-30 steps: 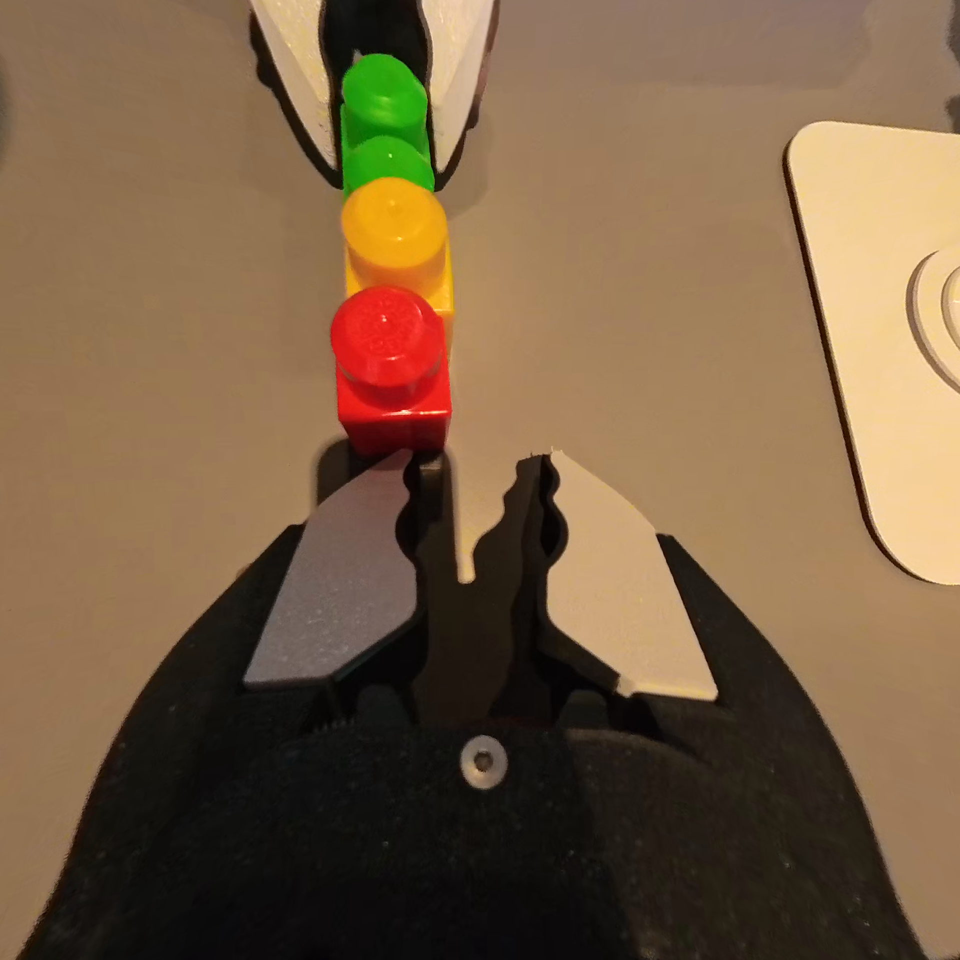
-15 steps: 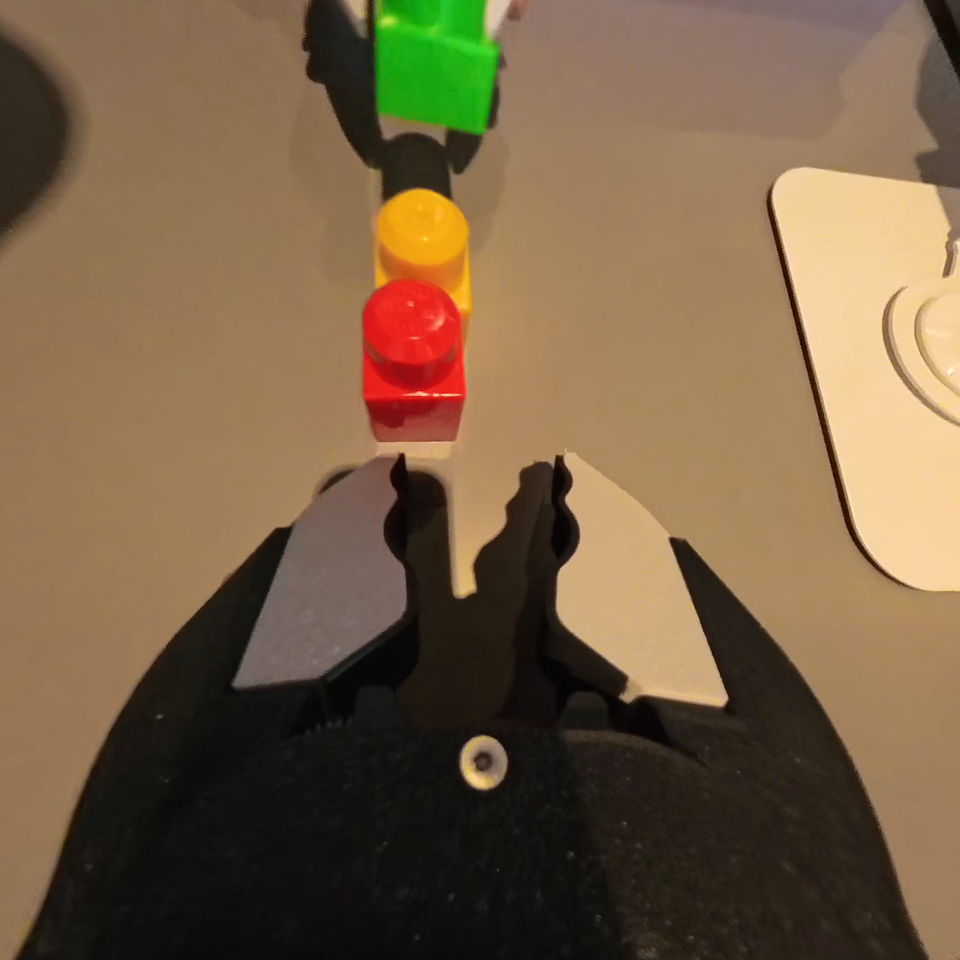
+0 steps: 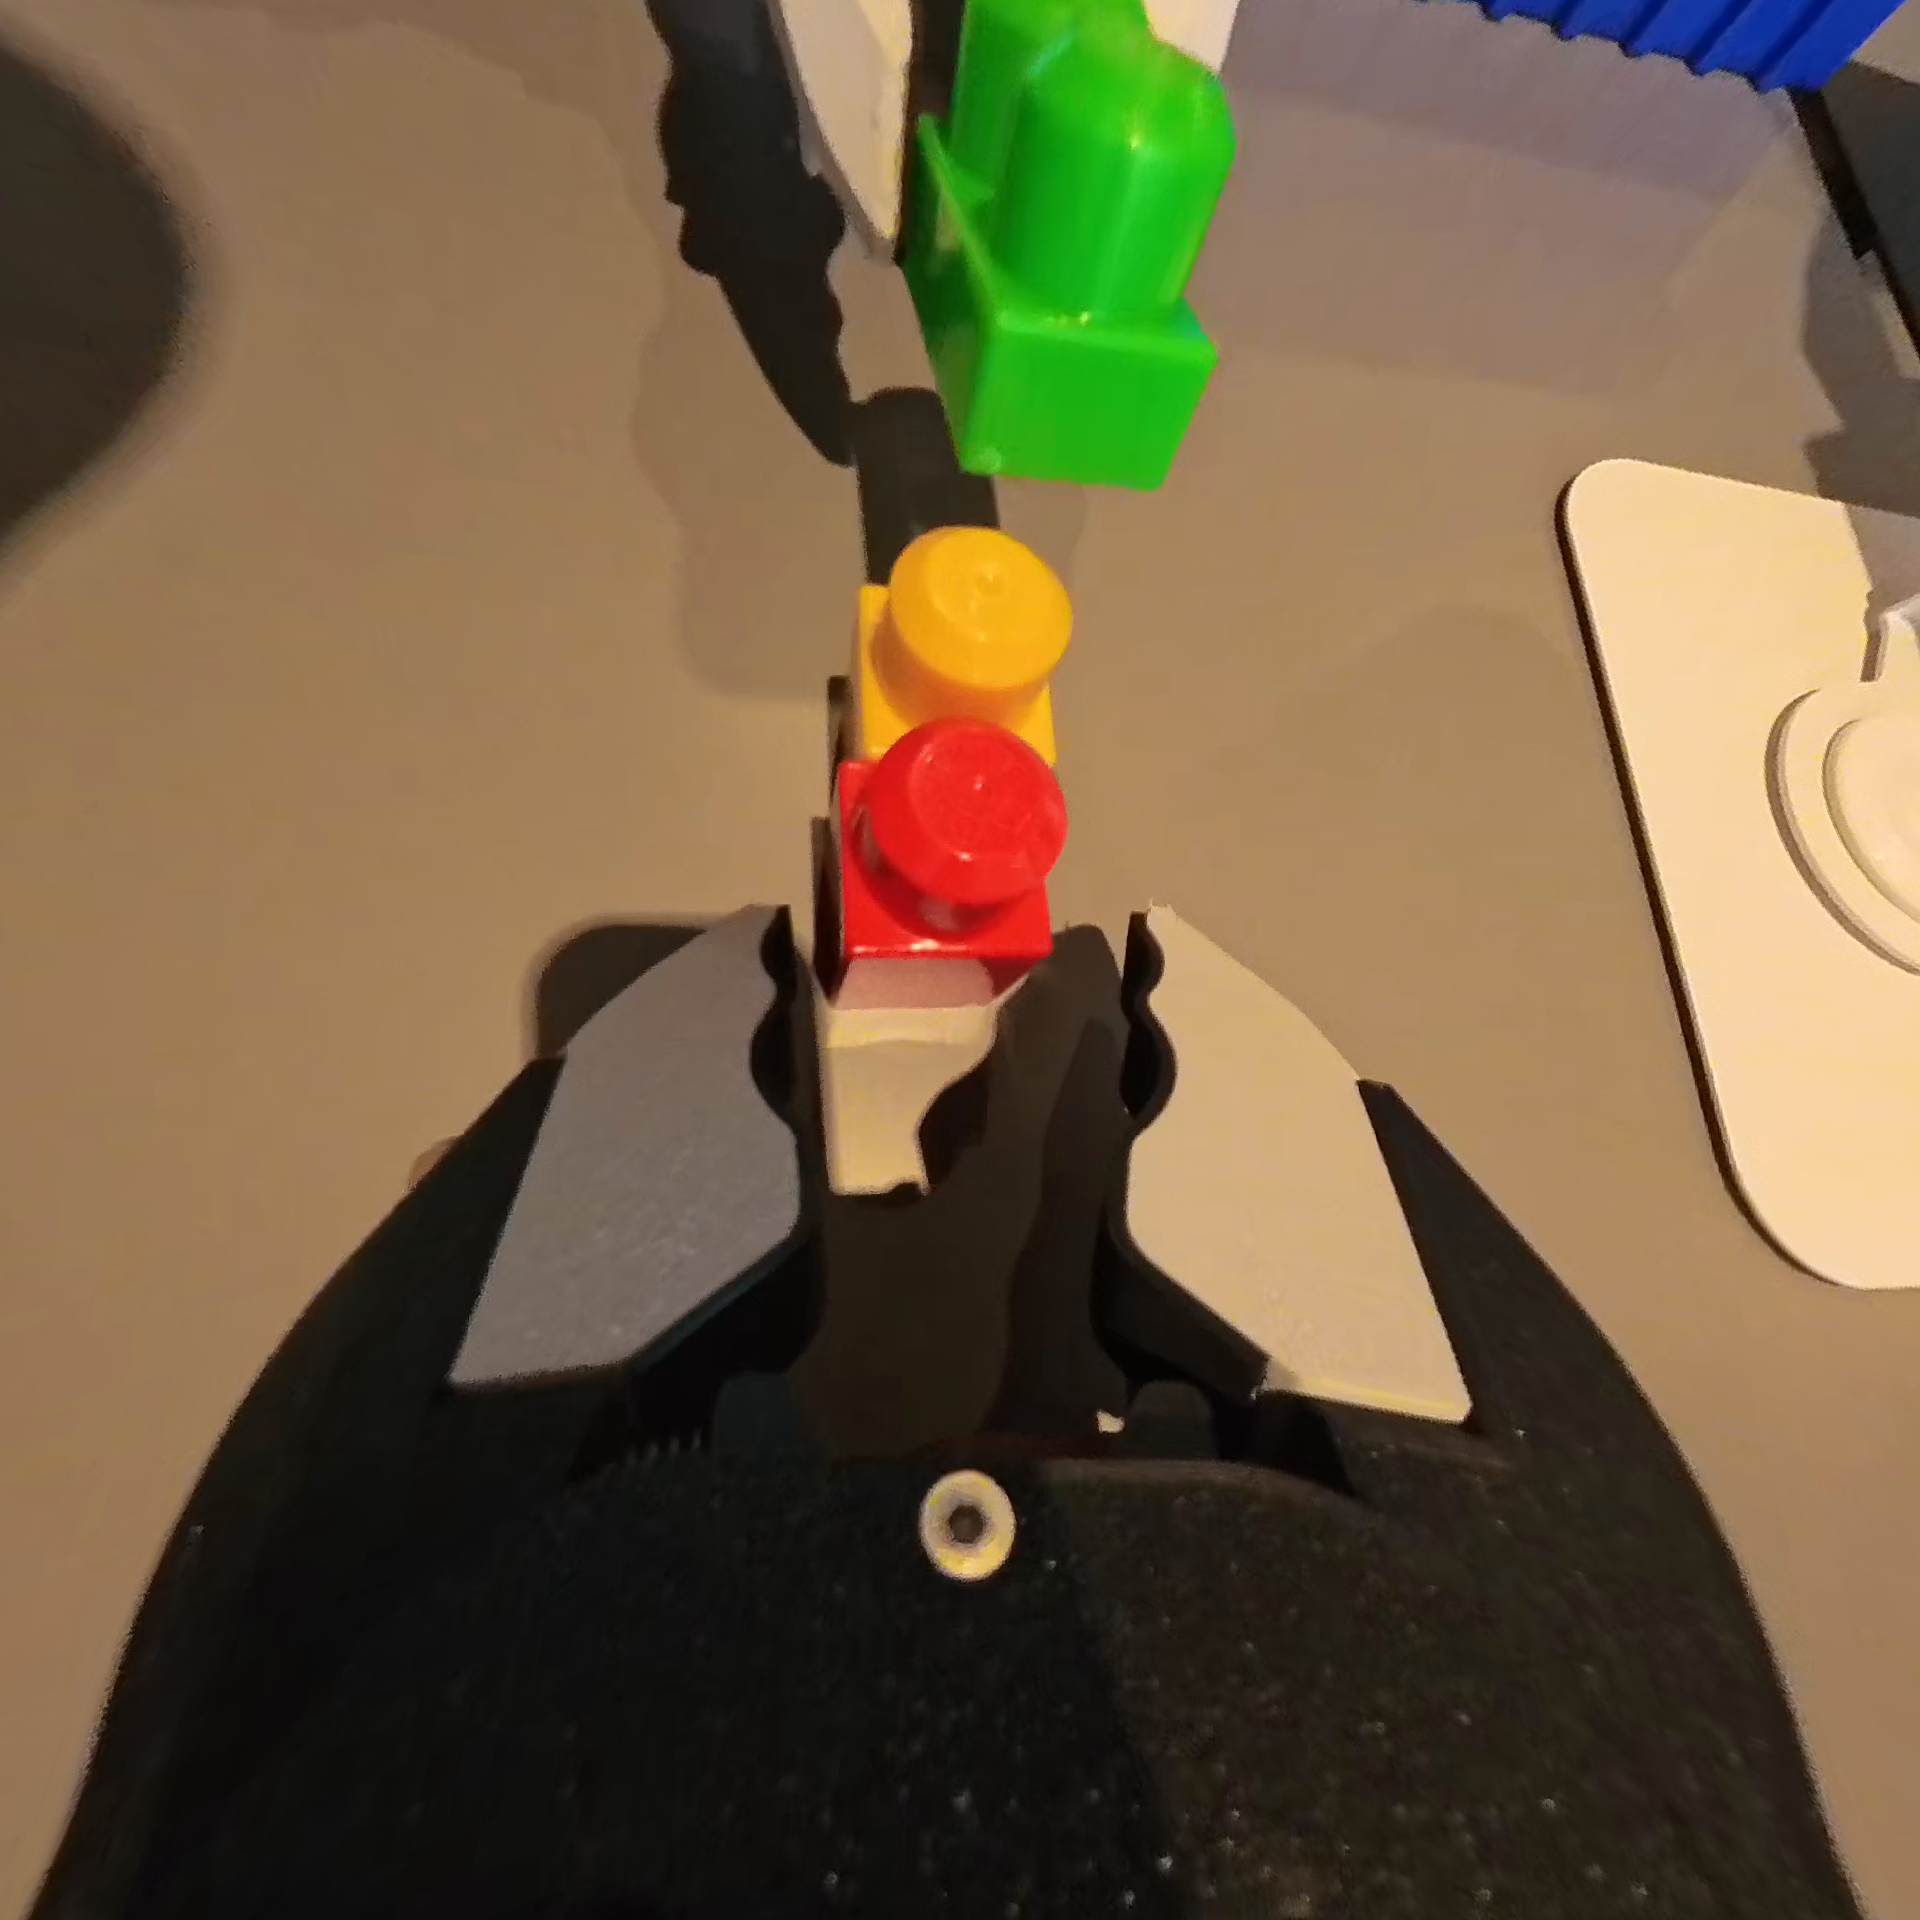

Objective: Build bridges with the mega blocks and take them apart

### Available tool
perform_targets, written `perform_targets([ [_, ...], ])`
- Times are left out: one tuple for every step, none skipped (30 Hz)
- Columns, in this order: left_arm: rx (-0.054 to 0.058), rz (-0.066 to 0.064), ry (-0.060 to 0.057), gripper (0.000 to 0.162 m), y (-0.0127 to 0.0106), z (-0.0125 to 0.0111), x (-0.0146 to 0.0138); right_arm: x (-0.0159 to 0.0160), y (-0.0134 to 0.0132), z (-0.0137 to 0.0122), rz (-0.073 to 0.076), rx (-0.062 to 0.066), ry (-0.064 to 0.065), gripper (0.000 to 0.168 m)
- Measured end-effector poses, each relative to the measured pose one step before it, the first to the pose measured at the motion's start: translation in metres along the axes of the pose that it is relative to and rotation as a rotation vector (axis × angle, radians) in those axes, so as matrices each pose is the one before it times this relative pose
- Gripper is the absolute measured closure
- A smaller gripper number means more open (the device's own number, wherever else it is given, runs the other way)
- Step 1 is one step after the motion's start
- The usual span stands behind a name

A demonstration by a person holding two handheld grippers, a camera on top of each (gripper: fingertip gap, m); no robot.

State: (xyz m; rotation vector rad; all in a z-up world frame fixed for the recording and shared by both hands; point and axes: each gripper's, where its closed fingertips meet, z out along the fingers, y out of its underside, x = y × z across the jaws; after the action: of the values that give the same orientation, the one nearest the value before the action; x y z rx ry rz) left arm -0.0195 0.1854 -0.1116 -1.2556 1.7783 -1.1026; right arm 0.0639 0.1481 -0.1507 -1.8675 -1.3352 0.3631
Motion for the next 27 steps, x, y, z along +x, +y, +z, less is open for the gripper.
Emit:
perform_targets([
  [-0.0021,0.0031,0.0004,0.128,0.00011,0.0006,0.00055,0.00022,-0.00183,0.00043,0.0058,0.0079,0.0001,0.108],
  [-0.0016,0.0032,0.0009,0.128,-0.00001,0.0005,0.00063,0.00022,-0.00159,0.00027,0.0036,0.0074,0.0008,0.111],
  [-0.0017,0.0032,0.0014,0.128,-0.00002,0.00052,0.00079,0.00072,-0.00097,0.00022,0.0033,0.0045,0.0057,0.114],
  [-0.0018,0.003,-0.0001,0.128,0.00018,0.00039,0.00035,0.00027,-0.00081,0.00019,0.0009,0.0035,0.0028,0.116],
  [-0.0012,0.0013,-0.0008,0.128,0.00006,0.00032,0.0001,-0.00063,-0.00069,0.00019,-0.0027,0.0029,-0.0008,0.119],
  [-0.0006,0.0001,-0.0007,0.128,0.00003,0.00007,-0.00003,-0.00045,-0.00077,0.00023,-0.0041,0.003,0.0008,0.121],
  [0.0004,-0.0005,-0.0001,0.128,0.00003,-0.00011,-0.00014,-0.00036,-0.00045,0.00039,-0.0039,0.0005,0.0012,0.123],
  [0.0009,-0.0008,-0.0004,0.128,-0.00006,-0.00005,-0.00006,-0.00027,0.00003,0.00051,-0.0029,-0.0032,0.0013,0.123],
  [0.001,-0.0008,-0.0008,0.128,-0.00014,-0.00011,-0.00022,-0.00017,0.00051,0.00059,-0.0035,-0.0053,0.0016,0.124],
  [0.0006,0.0001,-0.0001,0.128,-0.00006,0.00002,-0.00011,-0.00027,0.00047,0.00041,-0.0034,-0.0045,0.0008,0.124],
  [0.0002,0.0011,0.0004,0.128,-0.00002,-0.00003,0.00019,-0.0001,0.0001,0.00022,-0.0023,-0.0016,0.0003,0.125],
  [-0.0001,0.0014,0.0005,0.128,0.0001,0.0,0.00019,-0.00012,0.00009,0.00005,-0.0009,-0.0001,-0.0012,0.126],
  [-0.0007,0.0008,0.0006,0.128,0.00002,0.00009,0.00018,-0.00005,0.00008,0.00004,0.0012,-0.0004,-0.0021,0.127],
  [-0.0006,0.0002,0.0005,0.128,0.00014,0.00008,0.00003,0.00003,0.00005,-0.00006,0.0027,0.0002,-0.0021,0.127],
  [0.0,0.0,0.0001,0.128,0.00001,0.0,0.00002,0.00028,0.00001,0.00004,0.0035,0.0003,-0.0011,0.128],
  [0.0002,-0.0001,0.0001,0.128,-0.00003,0.00002,0.00002,0.00029,-0.00001,0.00005,0.0034,0.0005,-0.0011,0.128],
  [0.0003,0.0,0.0003,0.128,-0.00004,0.00002,0.00004,0.00028,0.00004,-0.00002,0.0027,0.0002,-0.0009,0.128],
  [0.0003,0.0001,0.0004,0.128,-0.00013,-0.00002,0.00003,-0.00011,0.00006,0.00014,0.0007,-0.0001,-0.0017,0.128],
  [0.0003,-0.0004,-0.0006,0.128,0.0,-0.00007,-0.00002,-0.0001,0.00005,0.00021,-0.0004,-0.001,-0.0016,0.128],
  [0.0009,-0.0004,0.0001,0.128,-0.00006,-0.00005,-0.00001,-0.00033,0.00021,0.00015,-0.0014,-0.0014,-0.0024,0.127],
  [0.0017,-0.0004,-0.0003,0.128,-0.0002,-0.00014,-0.00015,-0.0003,0.00014,0.00021,-0.0016,-0.0015,-0.0019,0.127],
  [0.0034,-0.0016,-0.0007,0.128,-0.00046,-0.00018,-0.00018,-0.00036,-0.00002,0.00013,-0.0009,-0.0002,-0.0018,0.125],
  [0.0086,-0.0031,0.0026,0.128,-0.00128,-0.00022,0.00032,-0.0002,-0.00015,-0.00002,-0.0008,0.0006,-0.0021,0.121],
  [0.0139,-0.0026,0.0042,0.128,-0.00213,-0.00006,0.00073,-0.0002,-0.00009,-0.00014,0.0007,0.0017,-0.0022,0.116],
  [0.0174,-0.0026,0.0067,0.128,-0.003,0.00036,0.00105,-0.00029,-0.00051,-0.0005,0.0022,0.0056,-0.0045,0.111],
  [0.0168,-0.0025,0.0082,0.128,-0.003,0.00102,0.00135,-0.00054,-0.00109,-0.00103,0.0028,0.0113,-0.008,0.106],
  [0.0122,-0.0009,0.007,0.128,-0.00255,0.00165,0.00132,-0.00073,-0.00161,-0.00162,0.0034,0.0162,-0.0108,0.102],
])
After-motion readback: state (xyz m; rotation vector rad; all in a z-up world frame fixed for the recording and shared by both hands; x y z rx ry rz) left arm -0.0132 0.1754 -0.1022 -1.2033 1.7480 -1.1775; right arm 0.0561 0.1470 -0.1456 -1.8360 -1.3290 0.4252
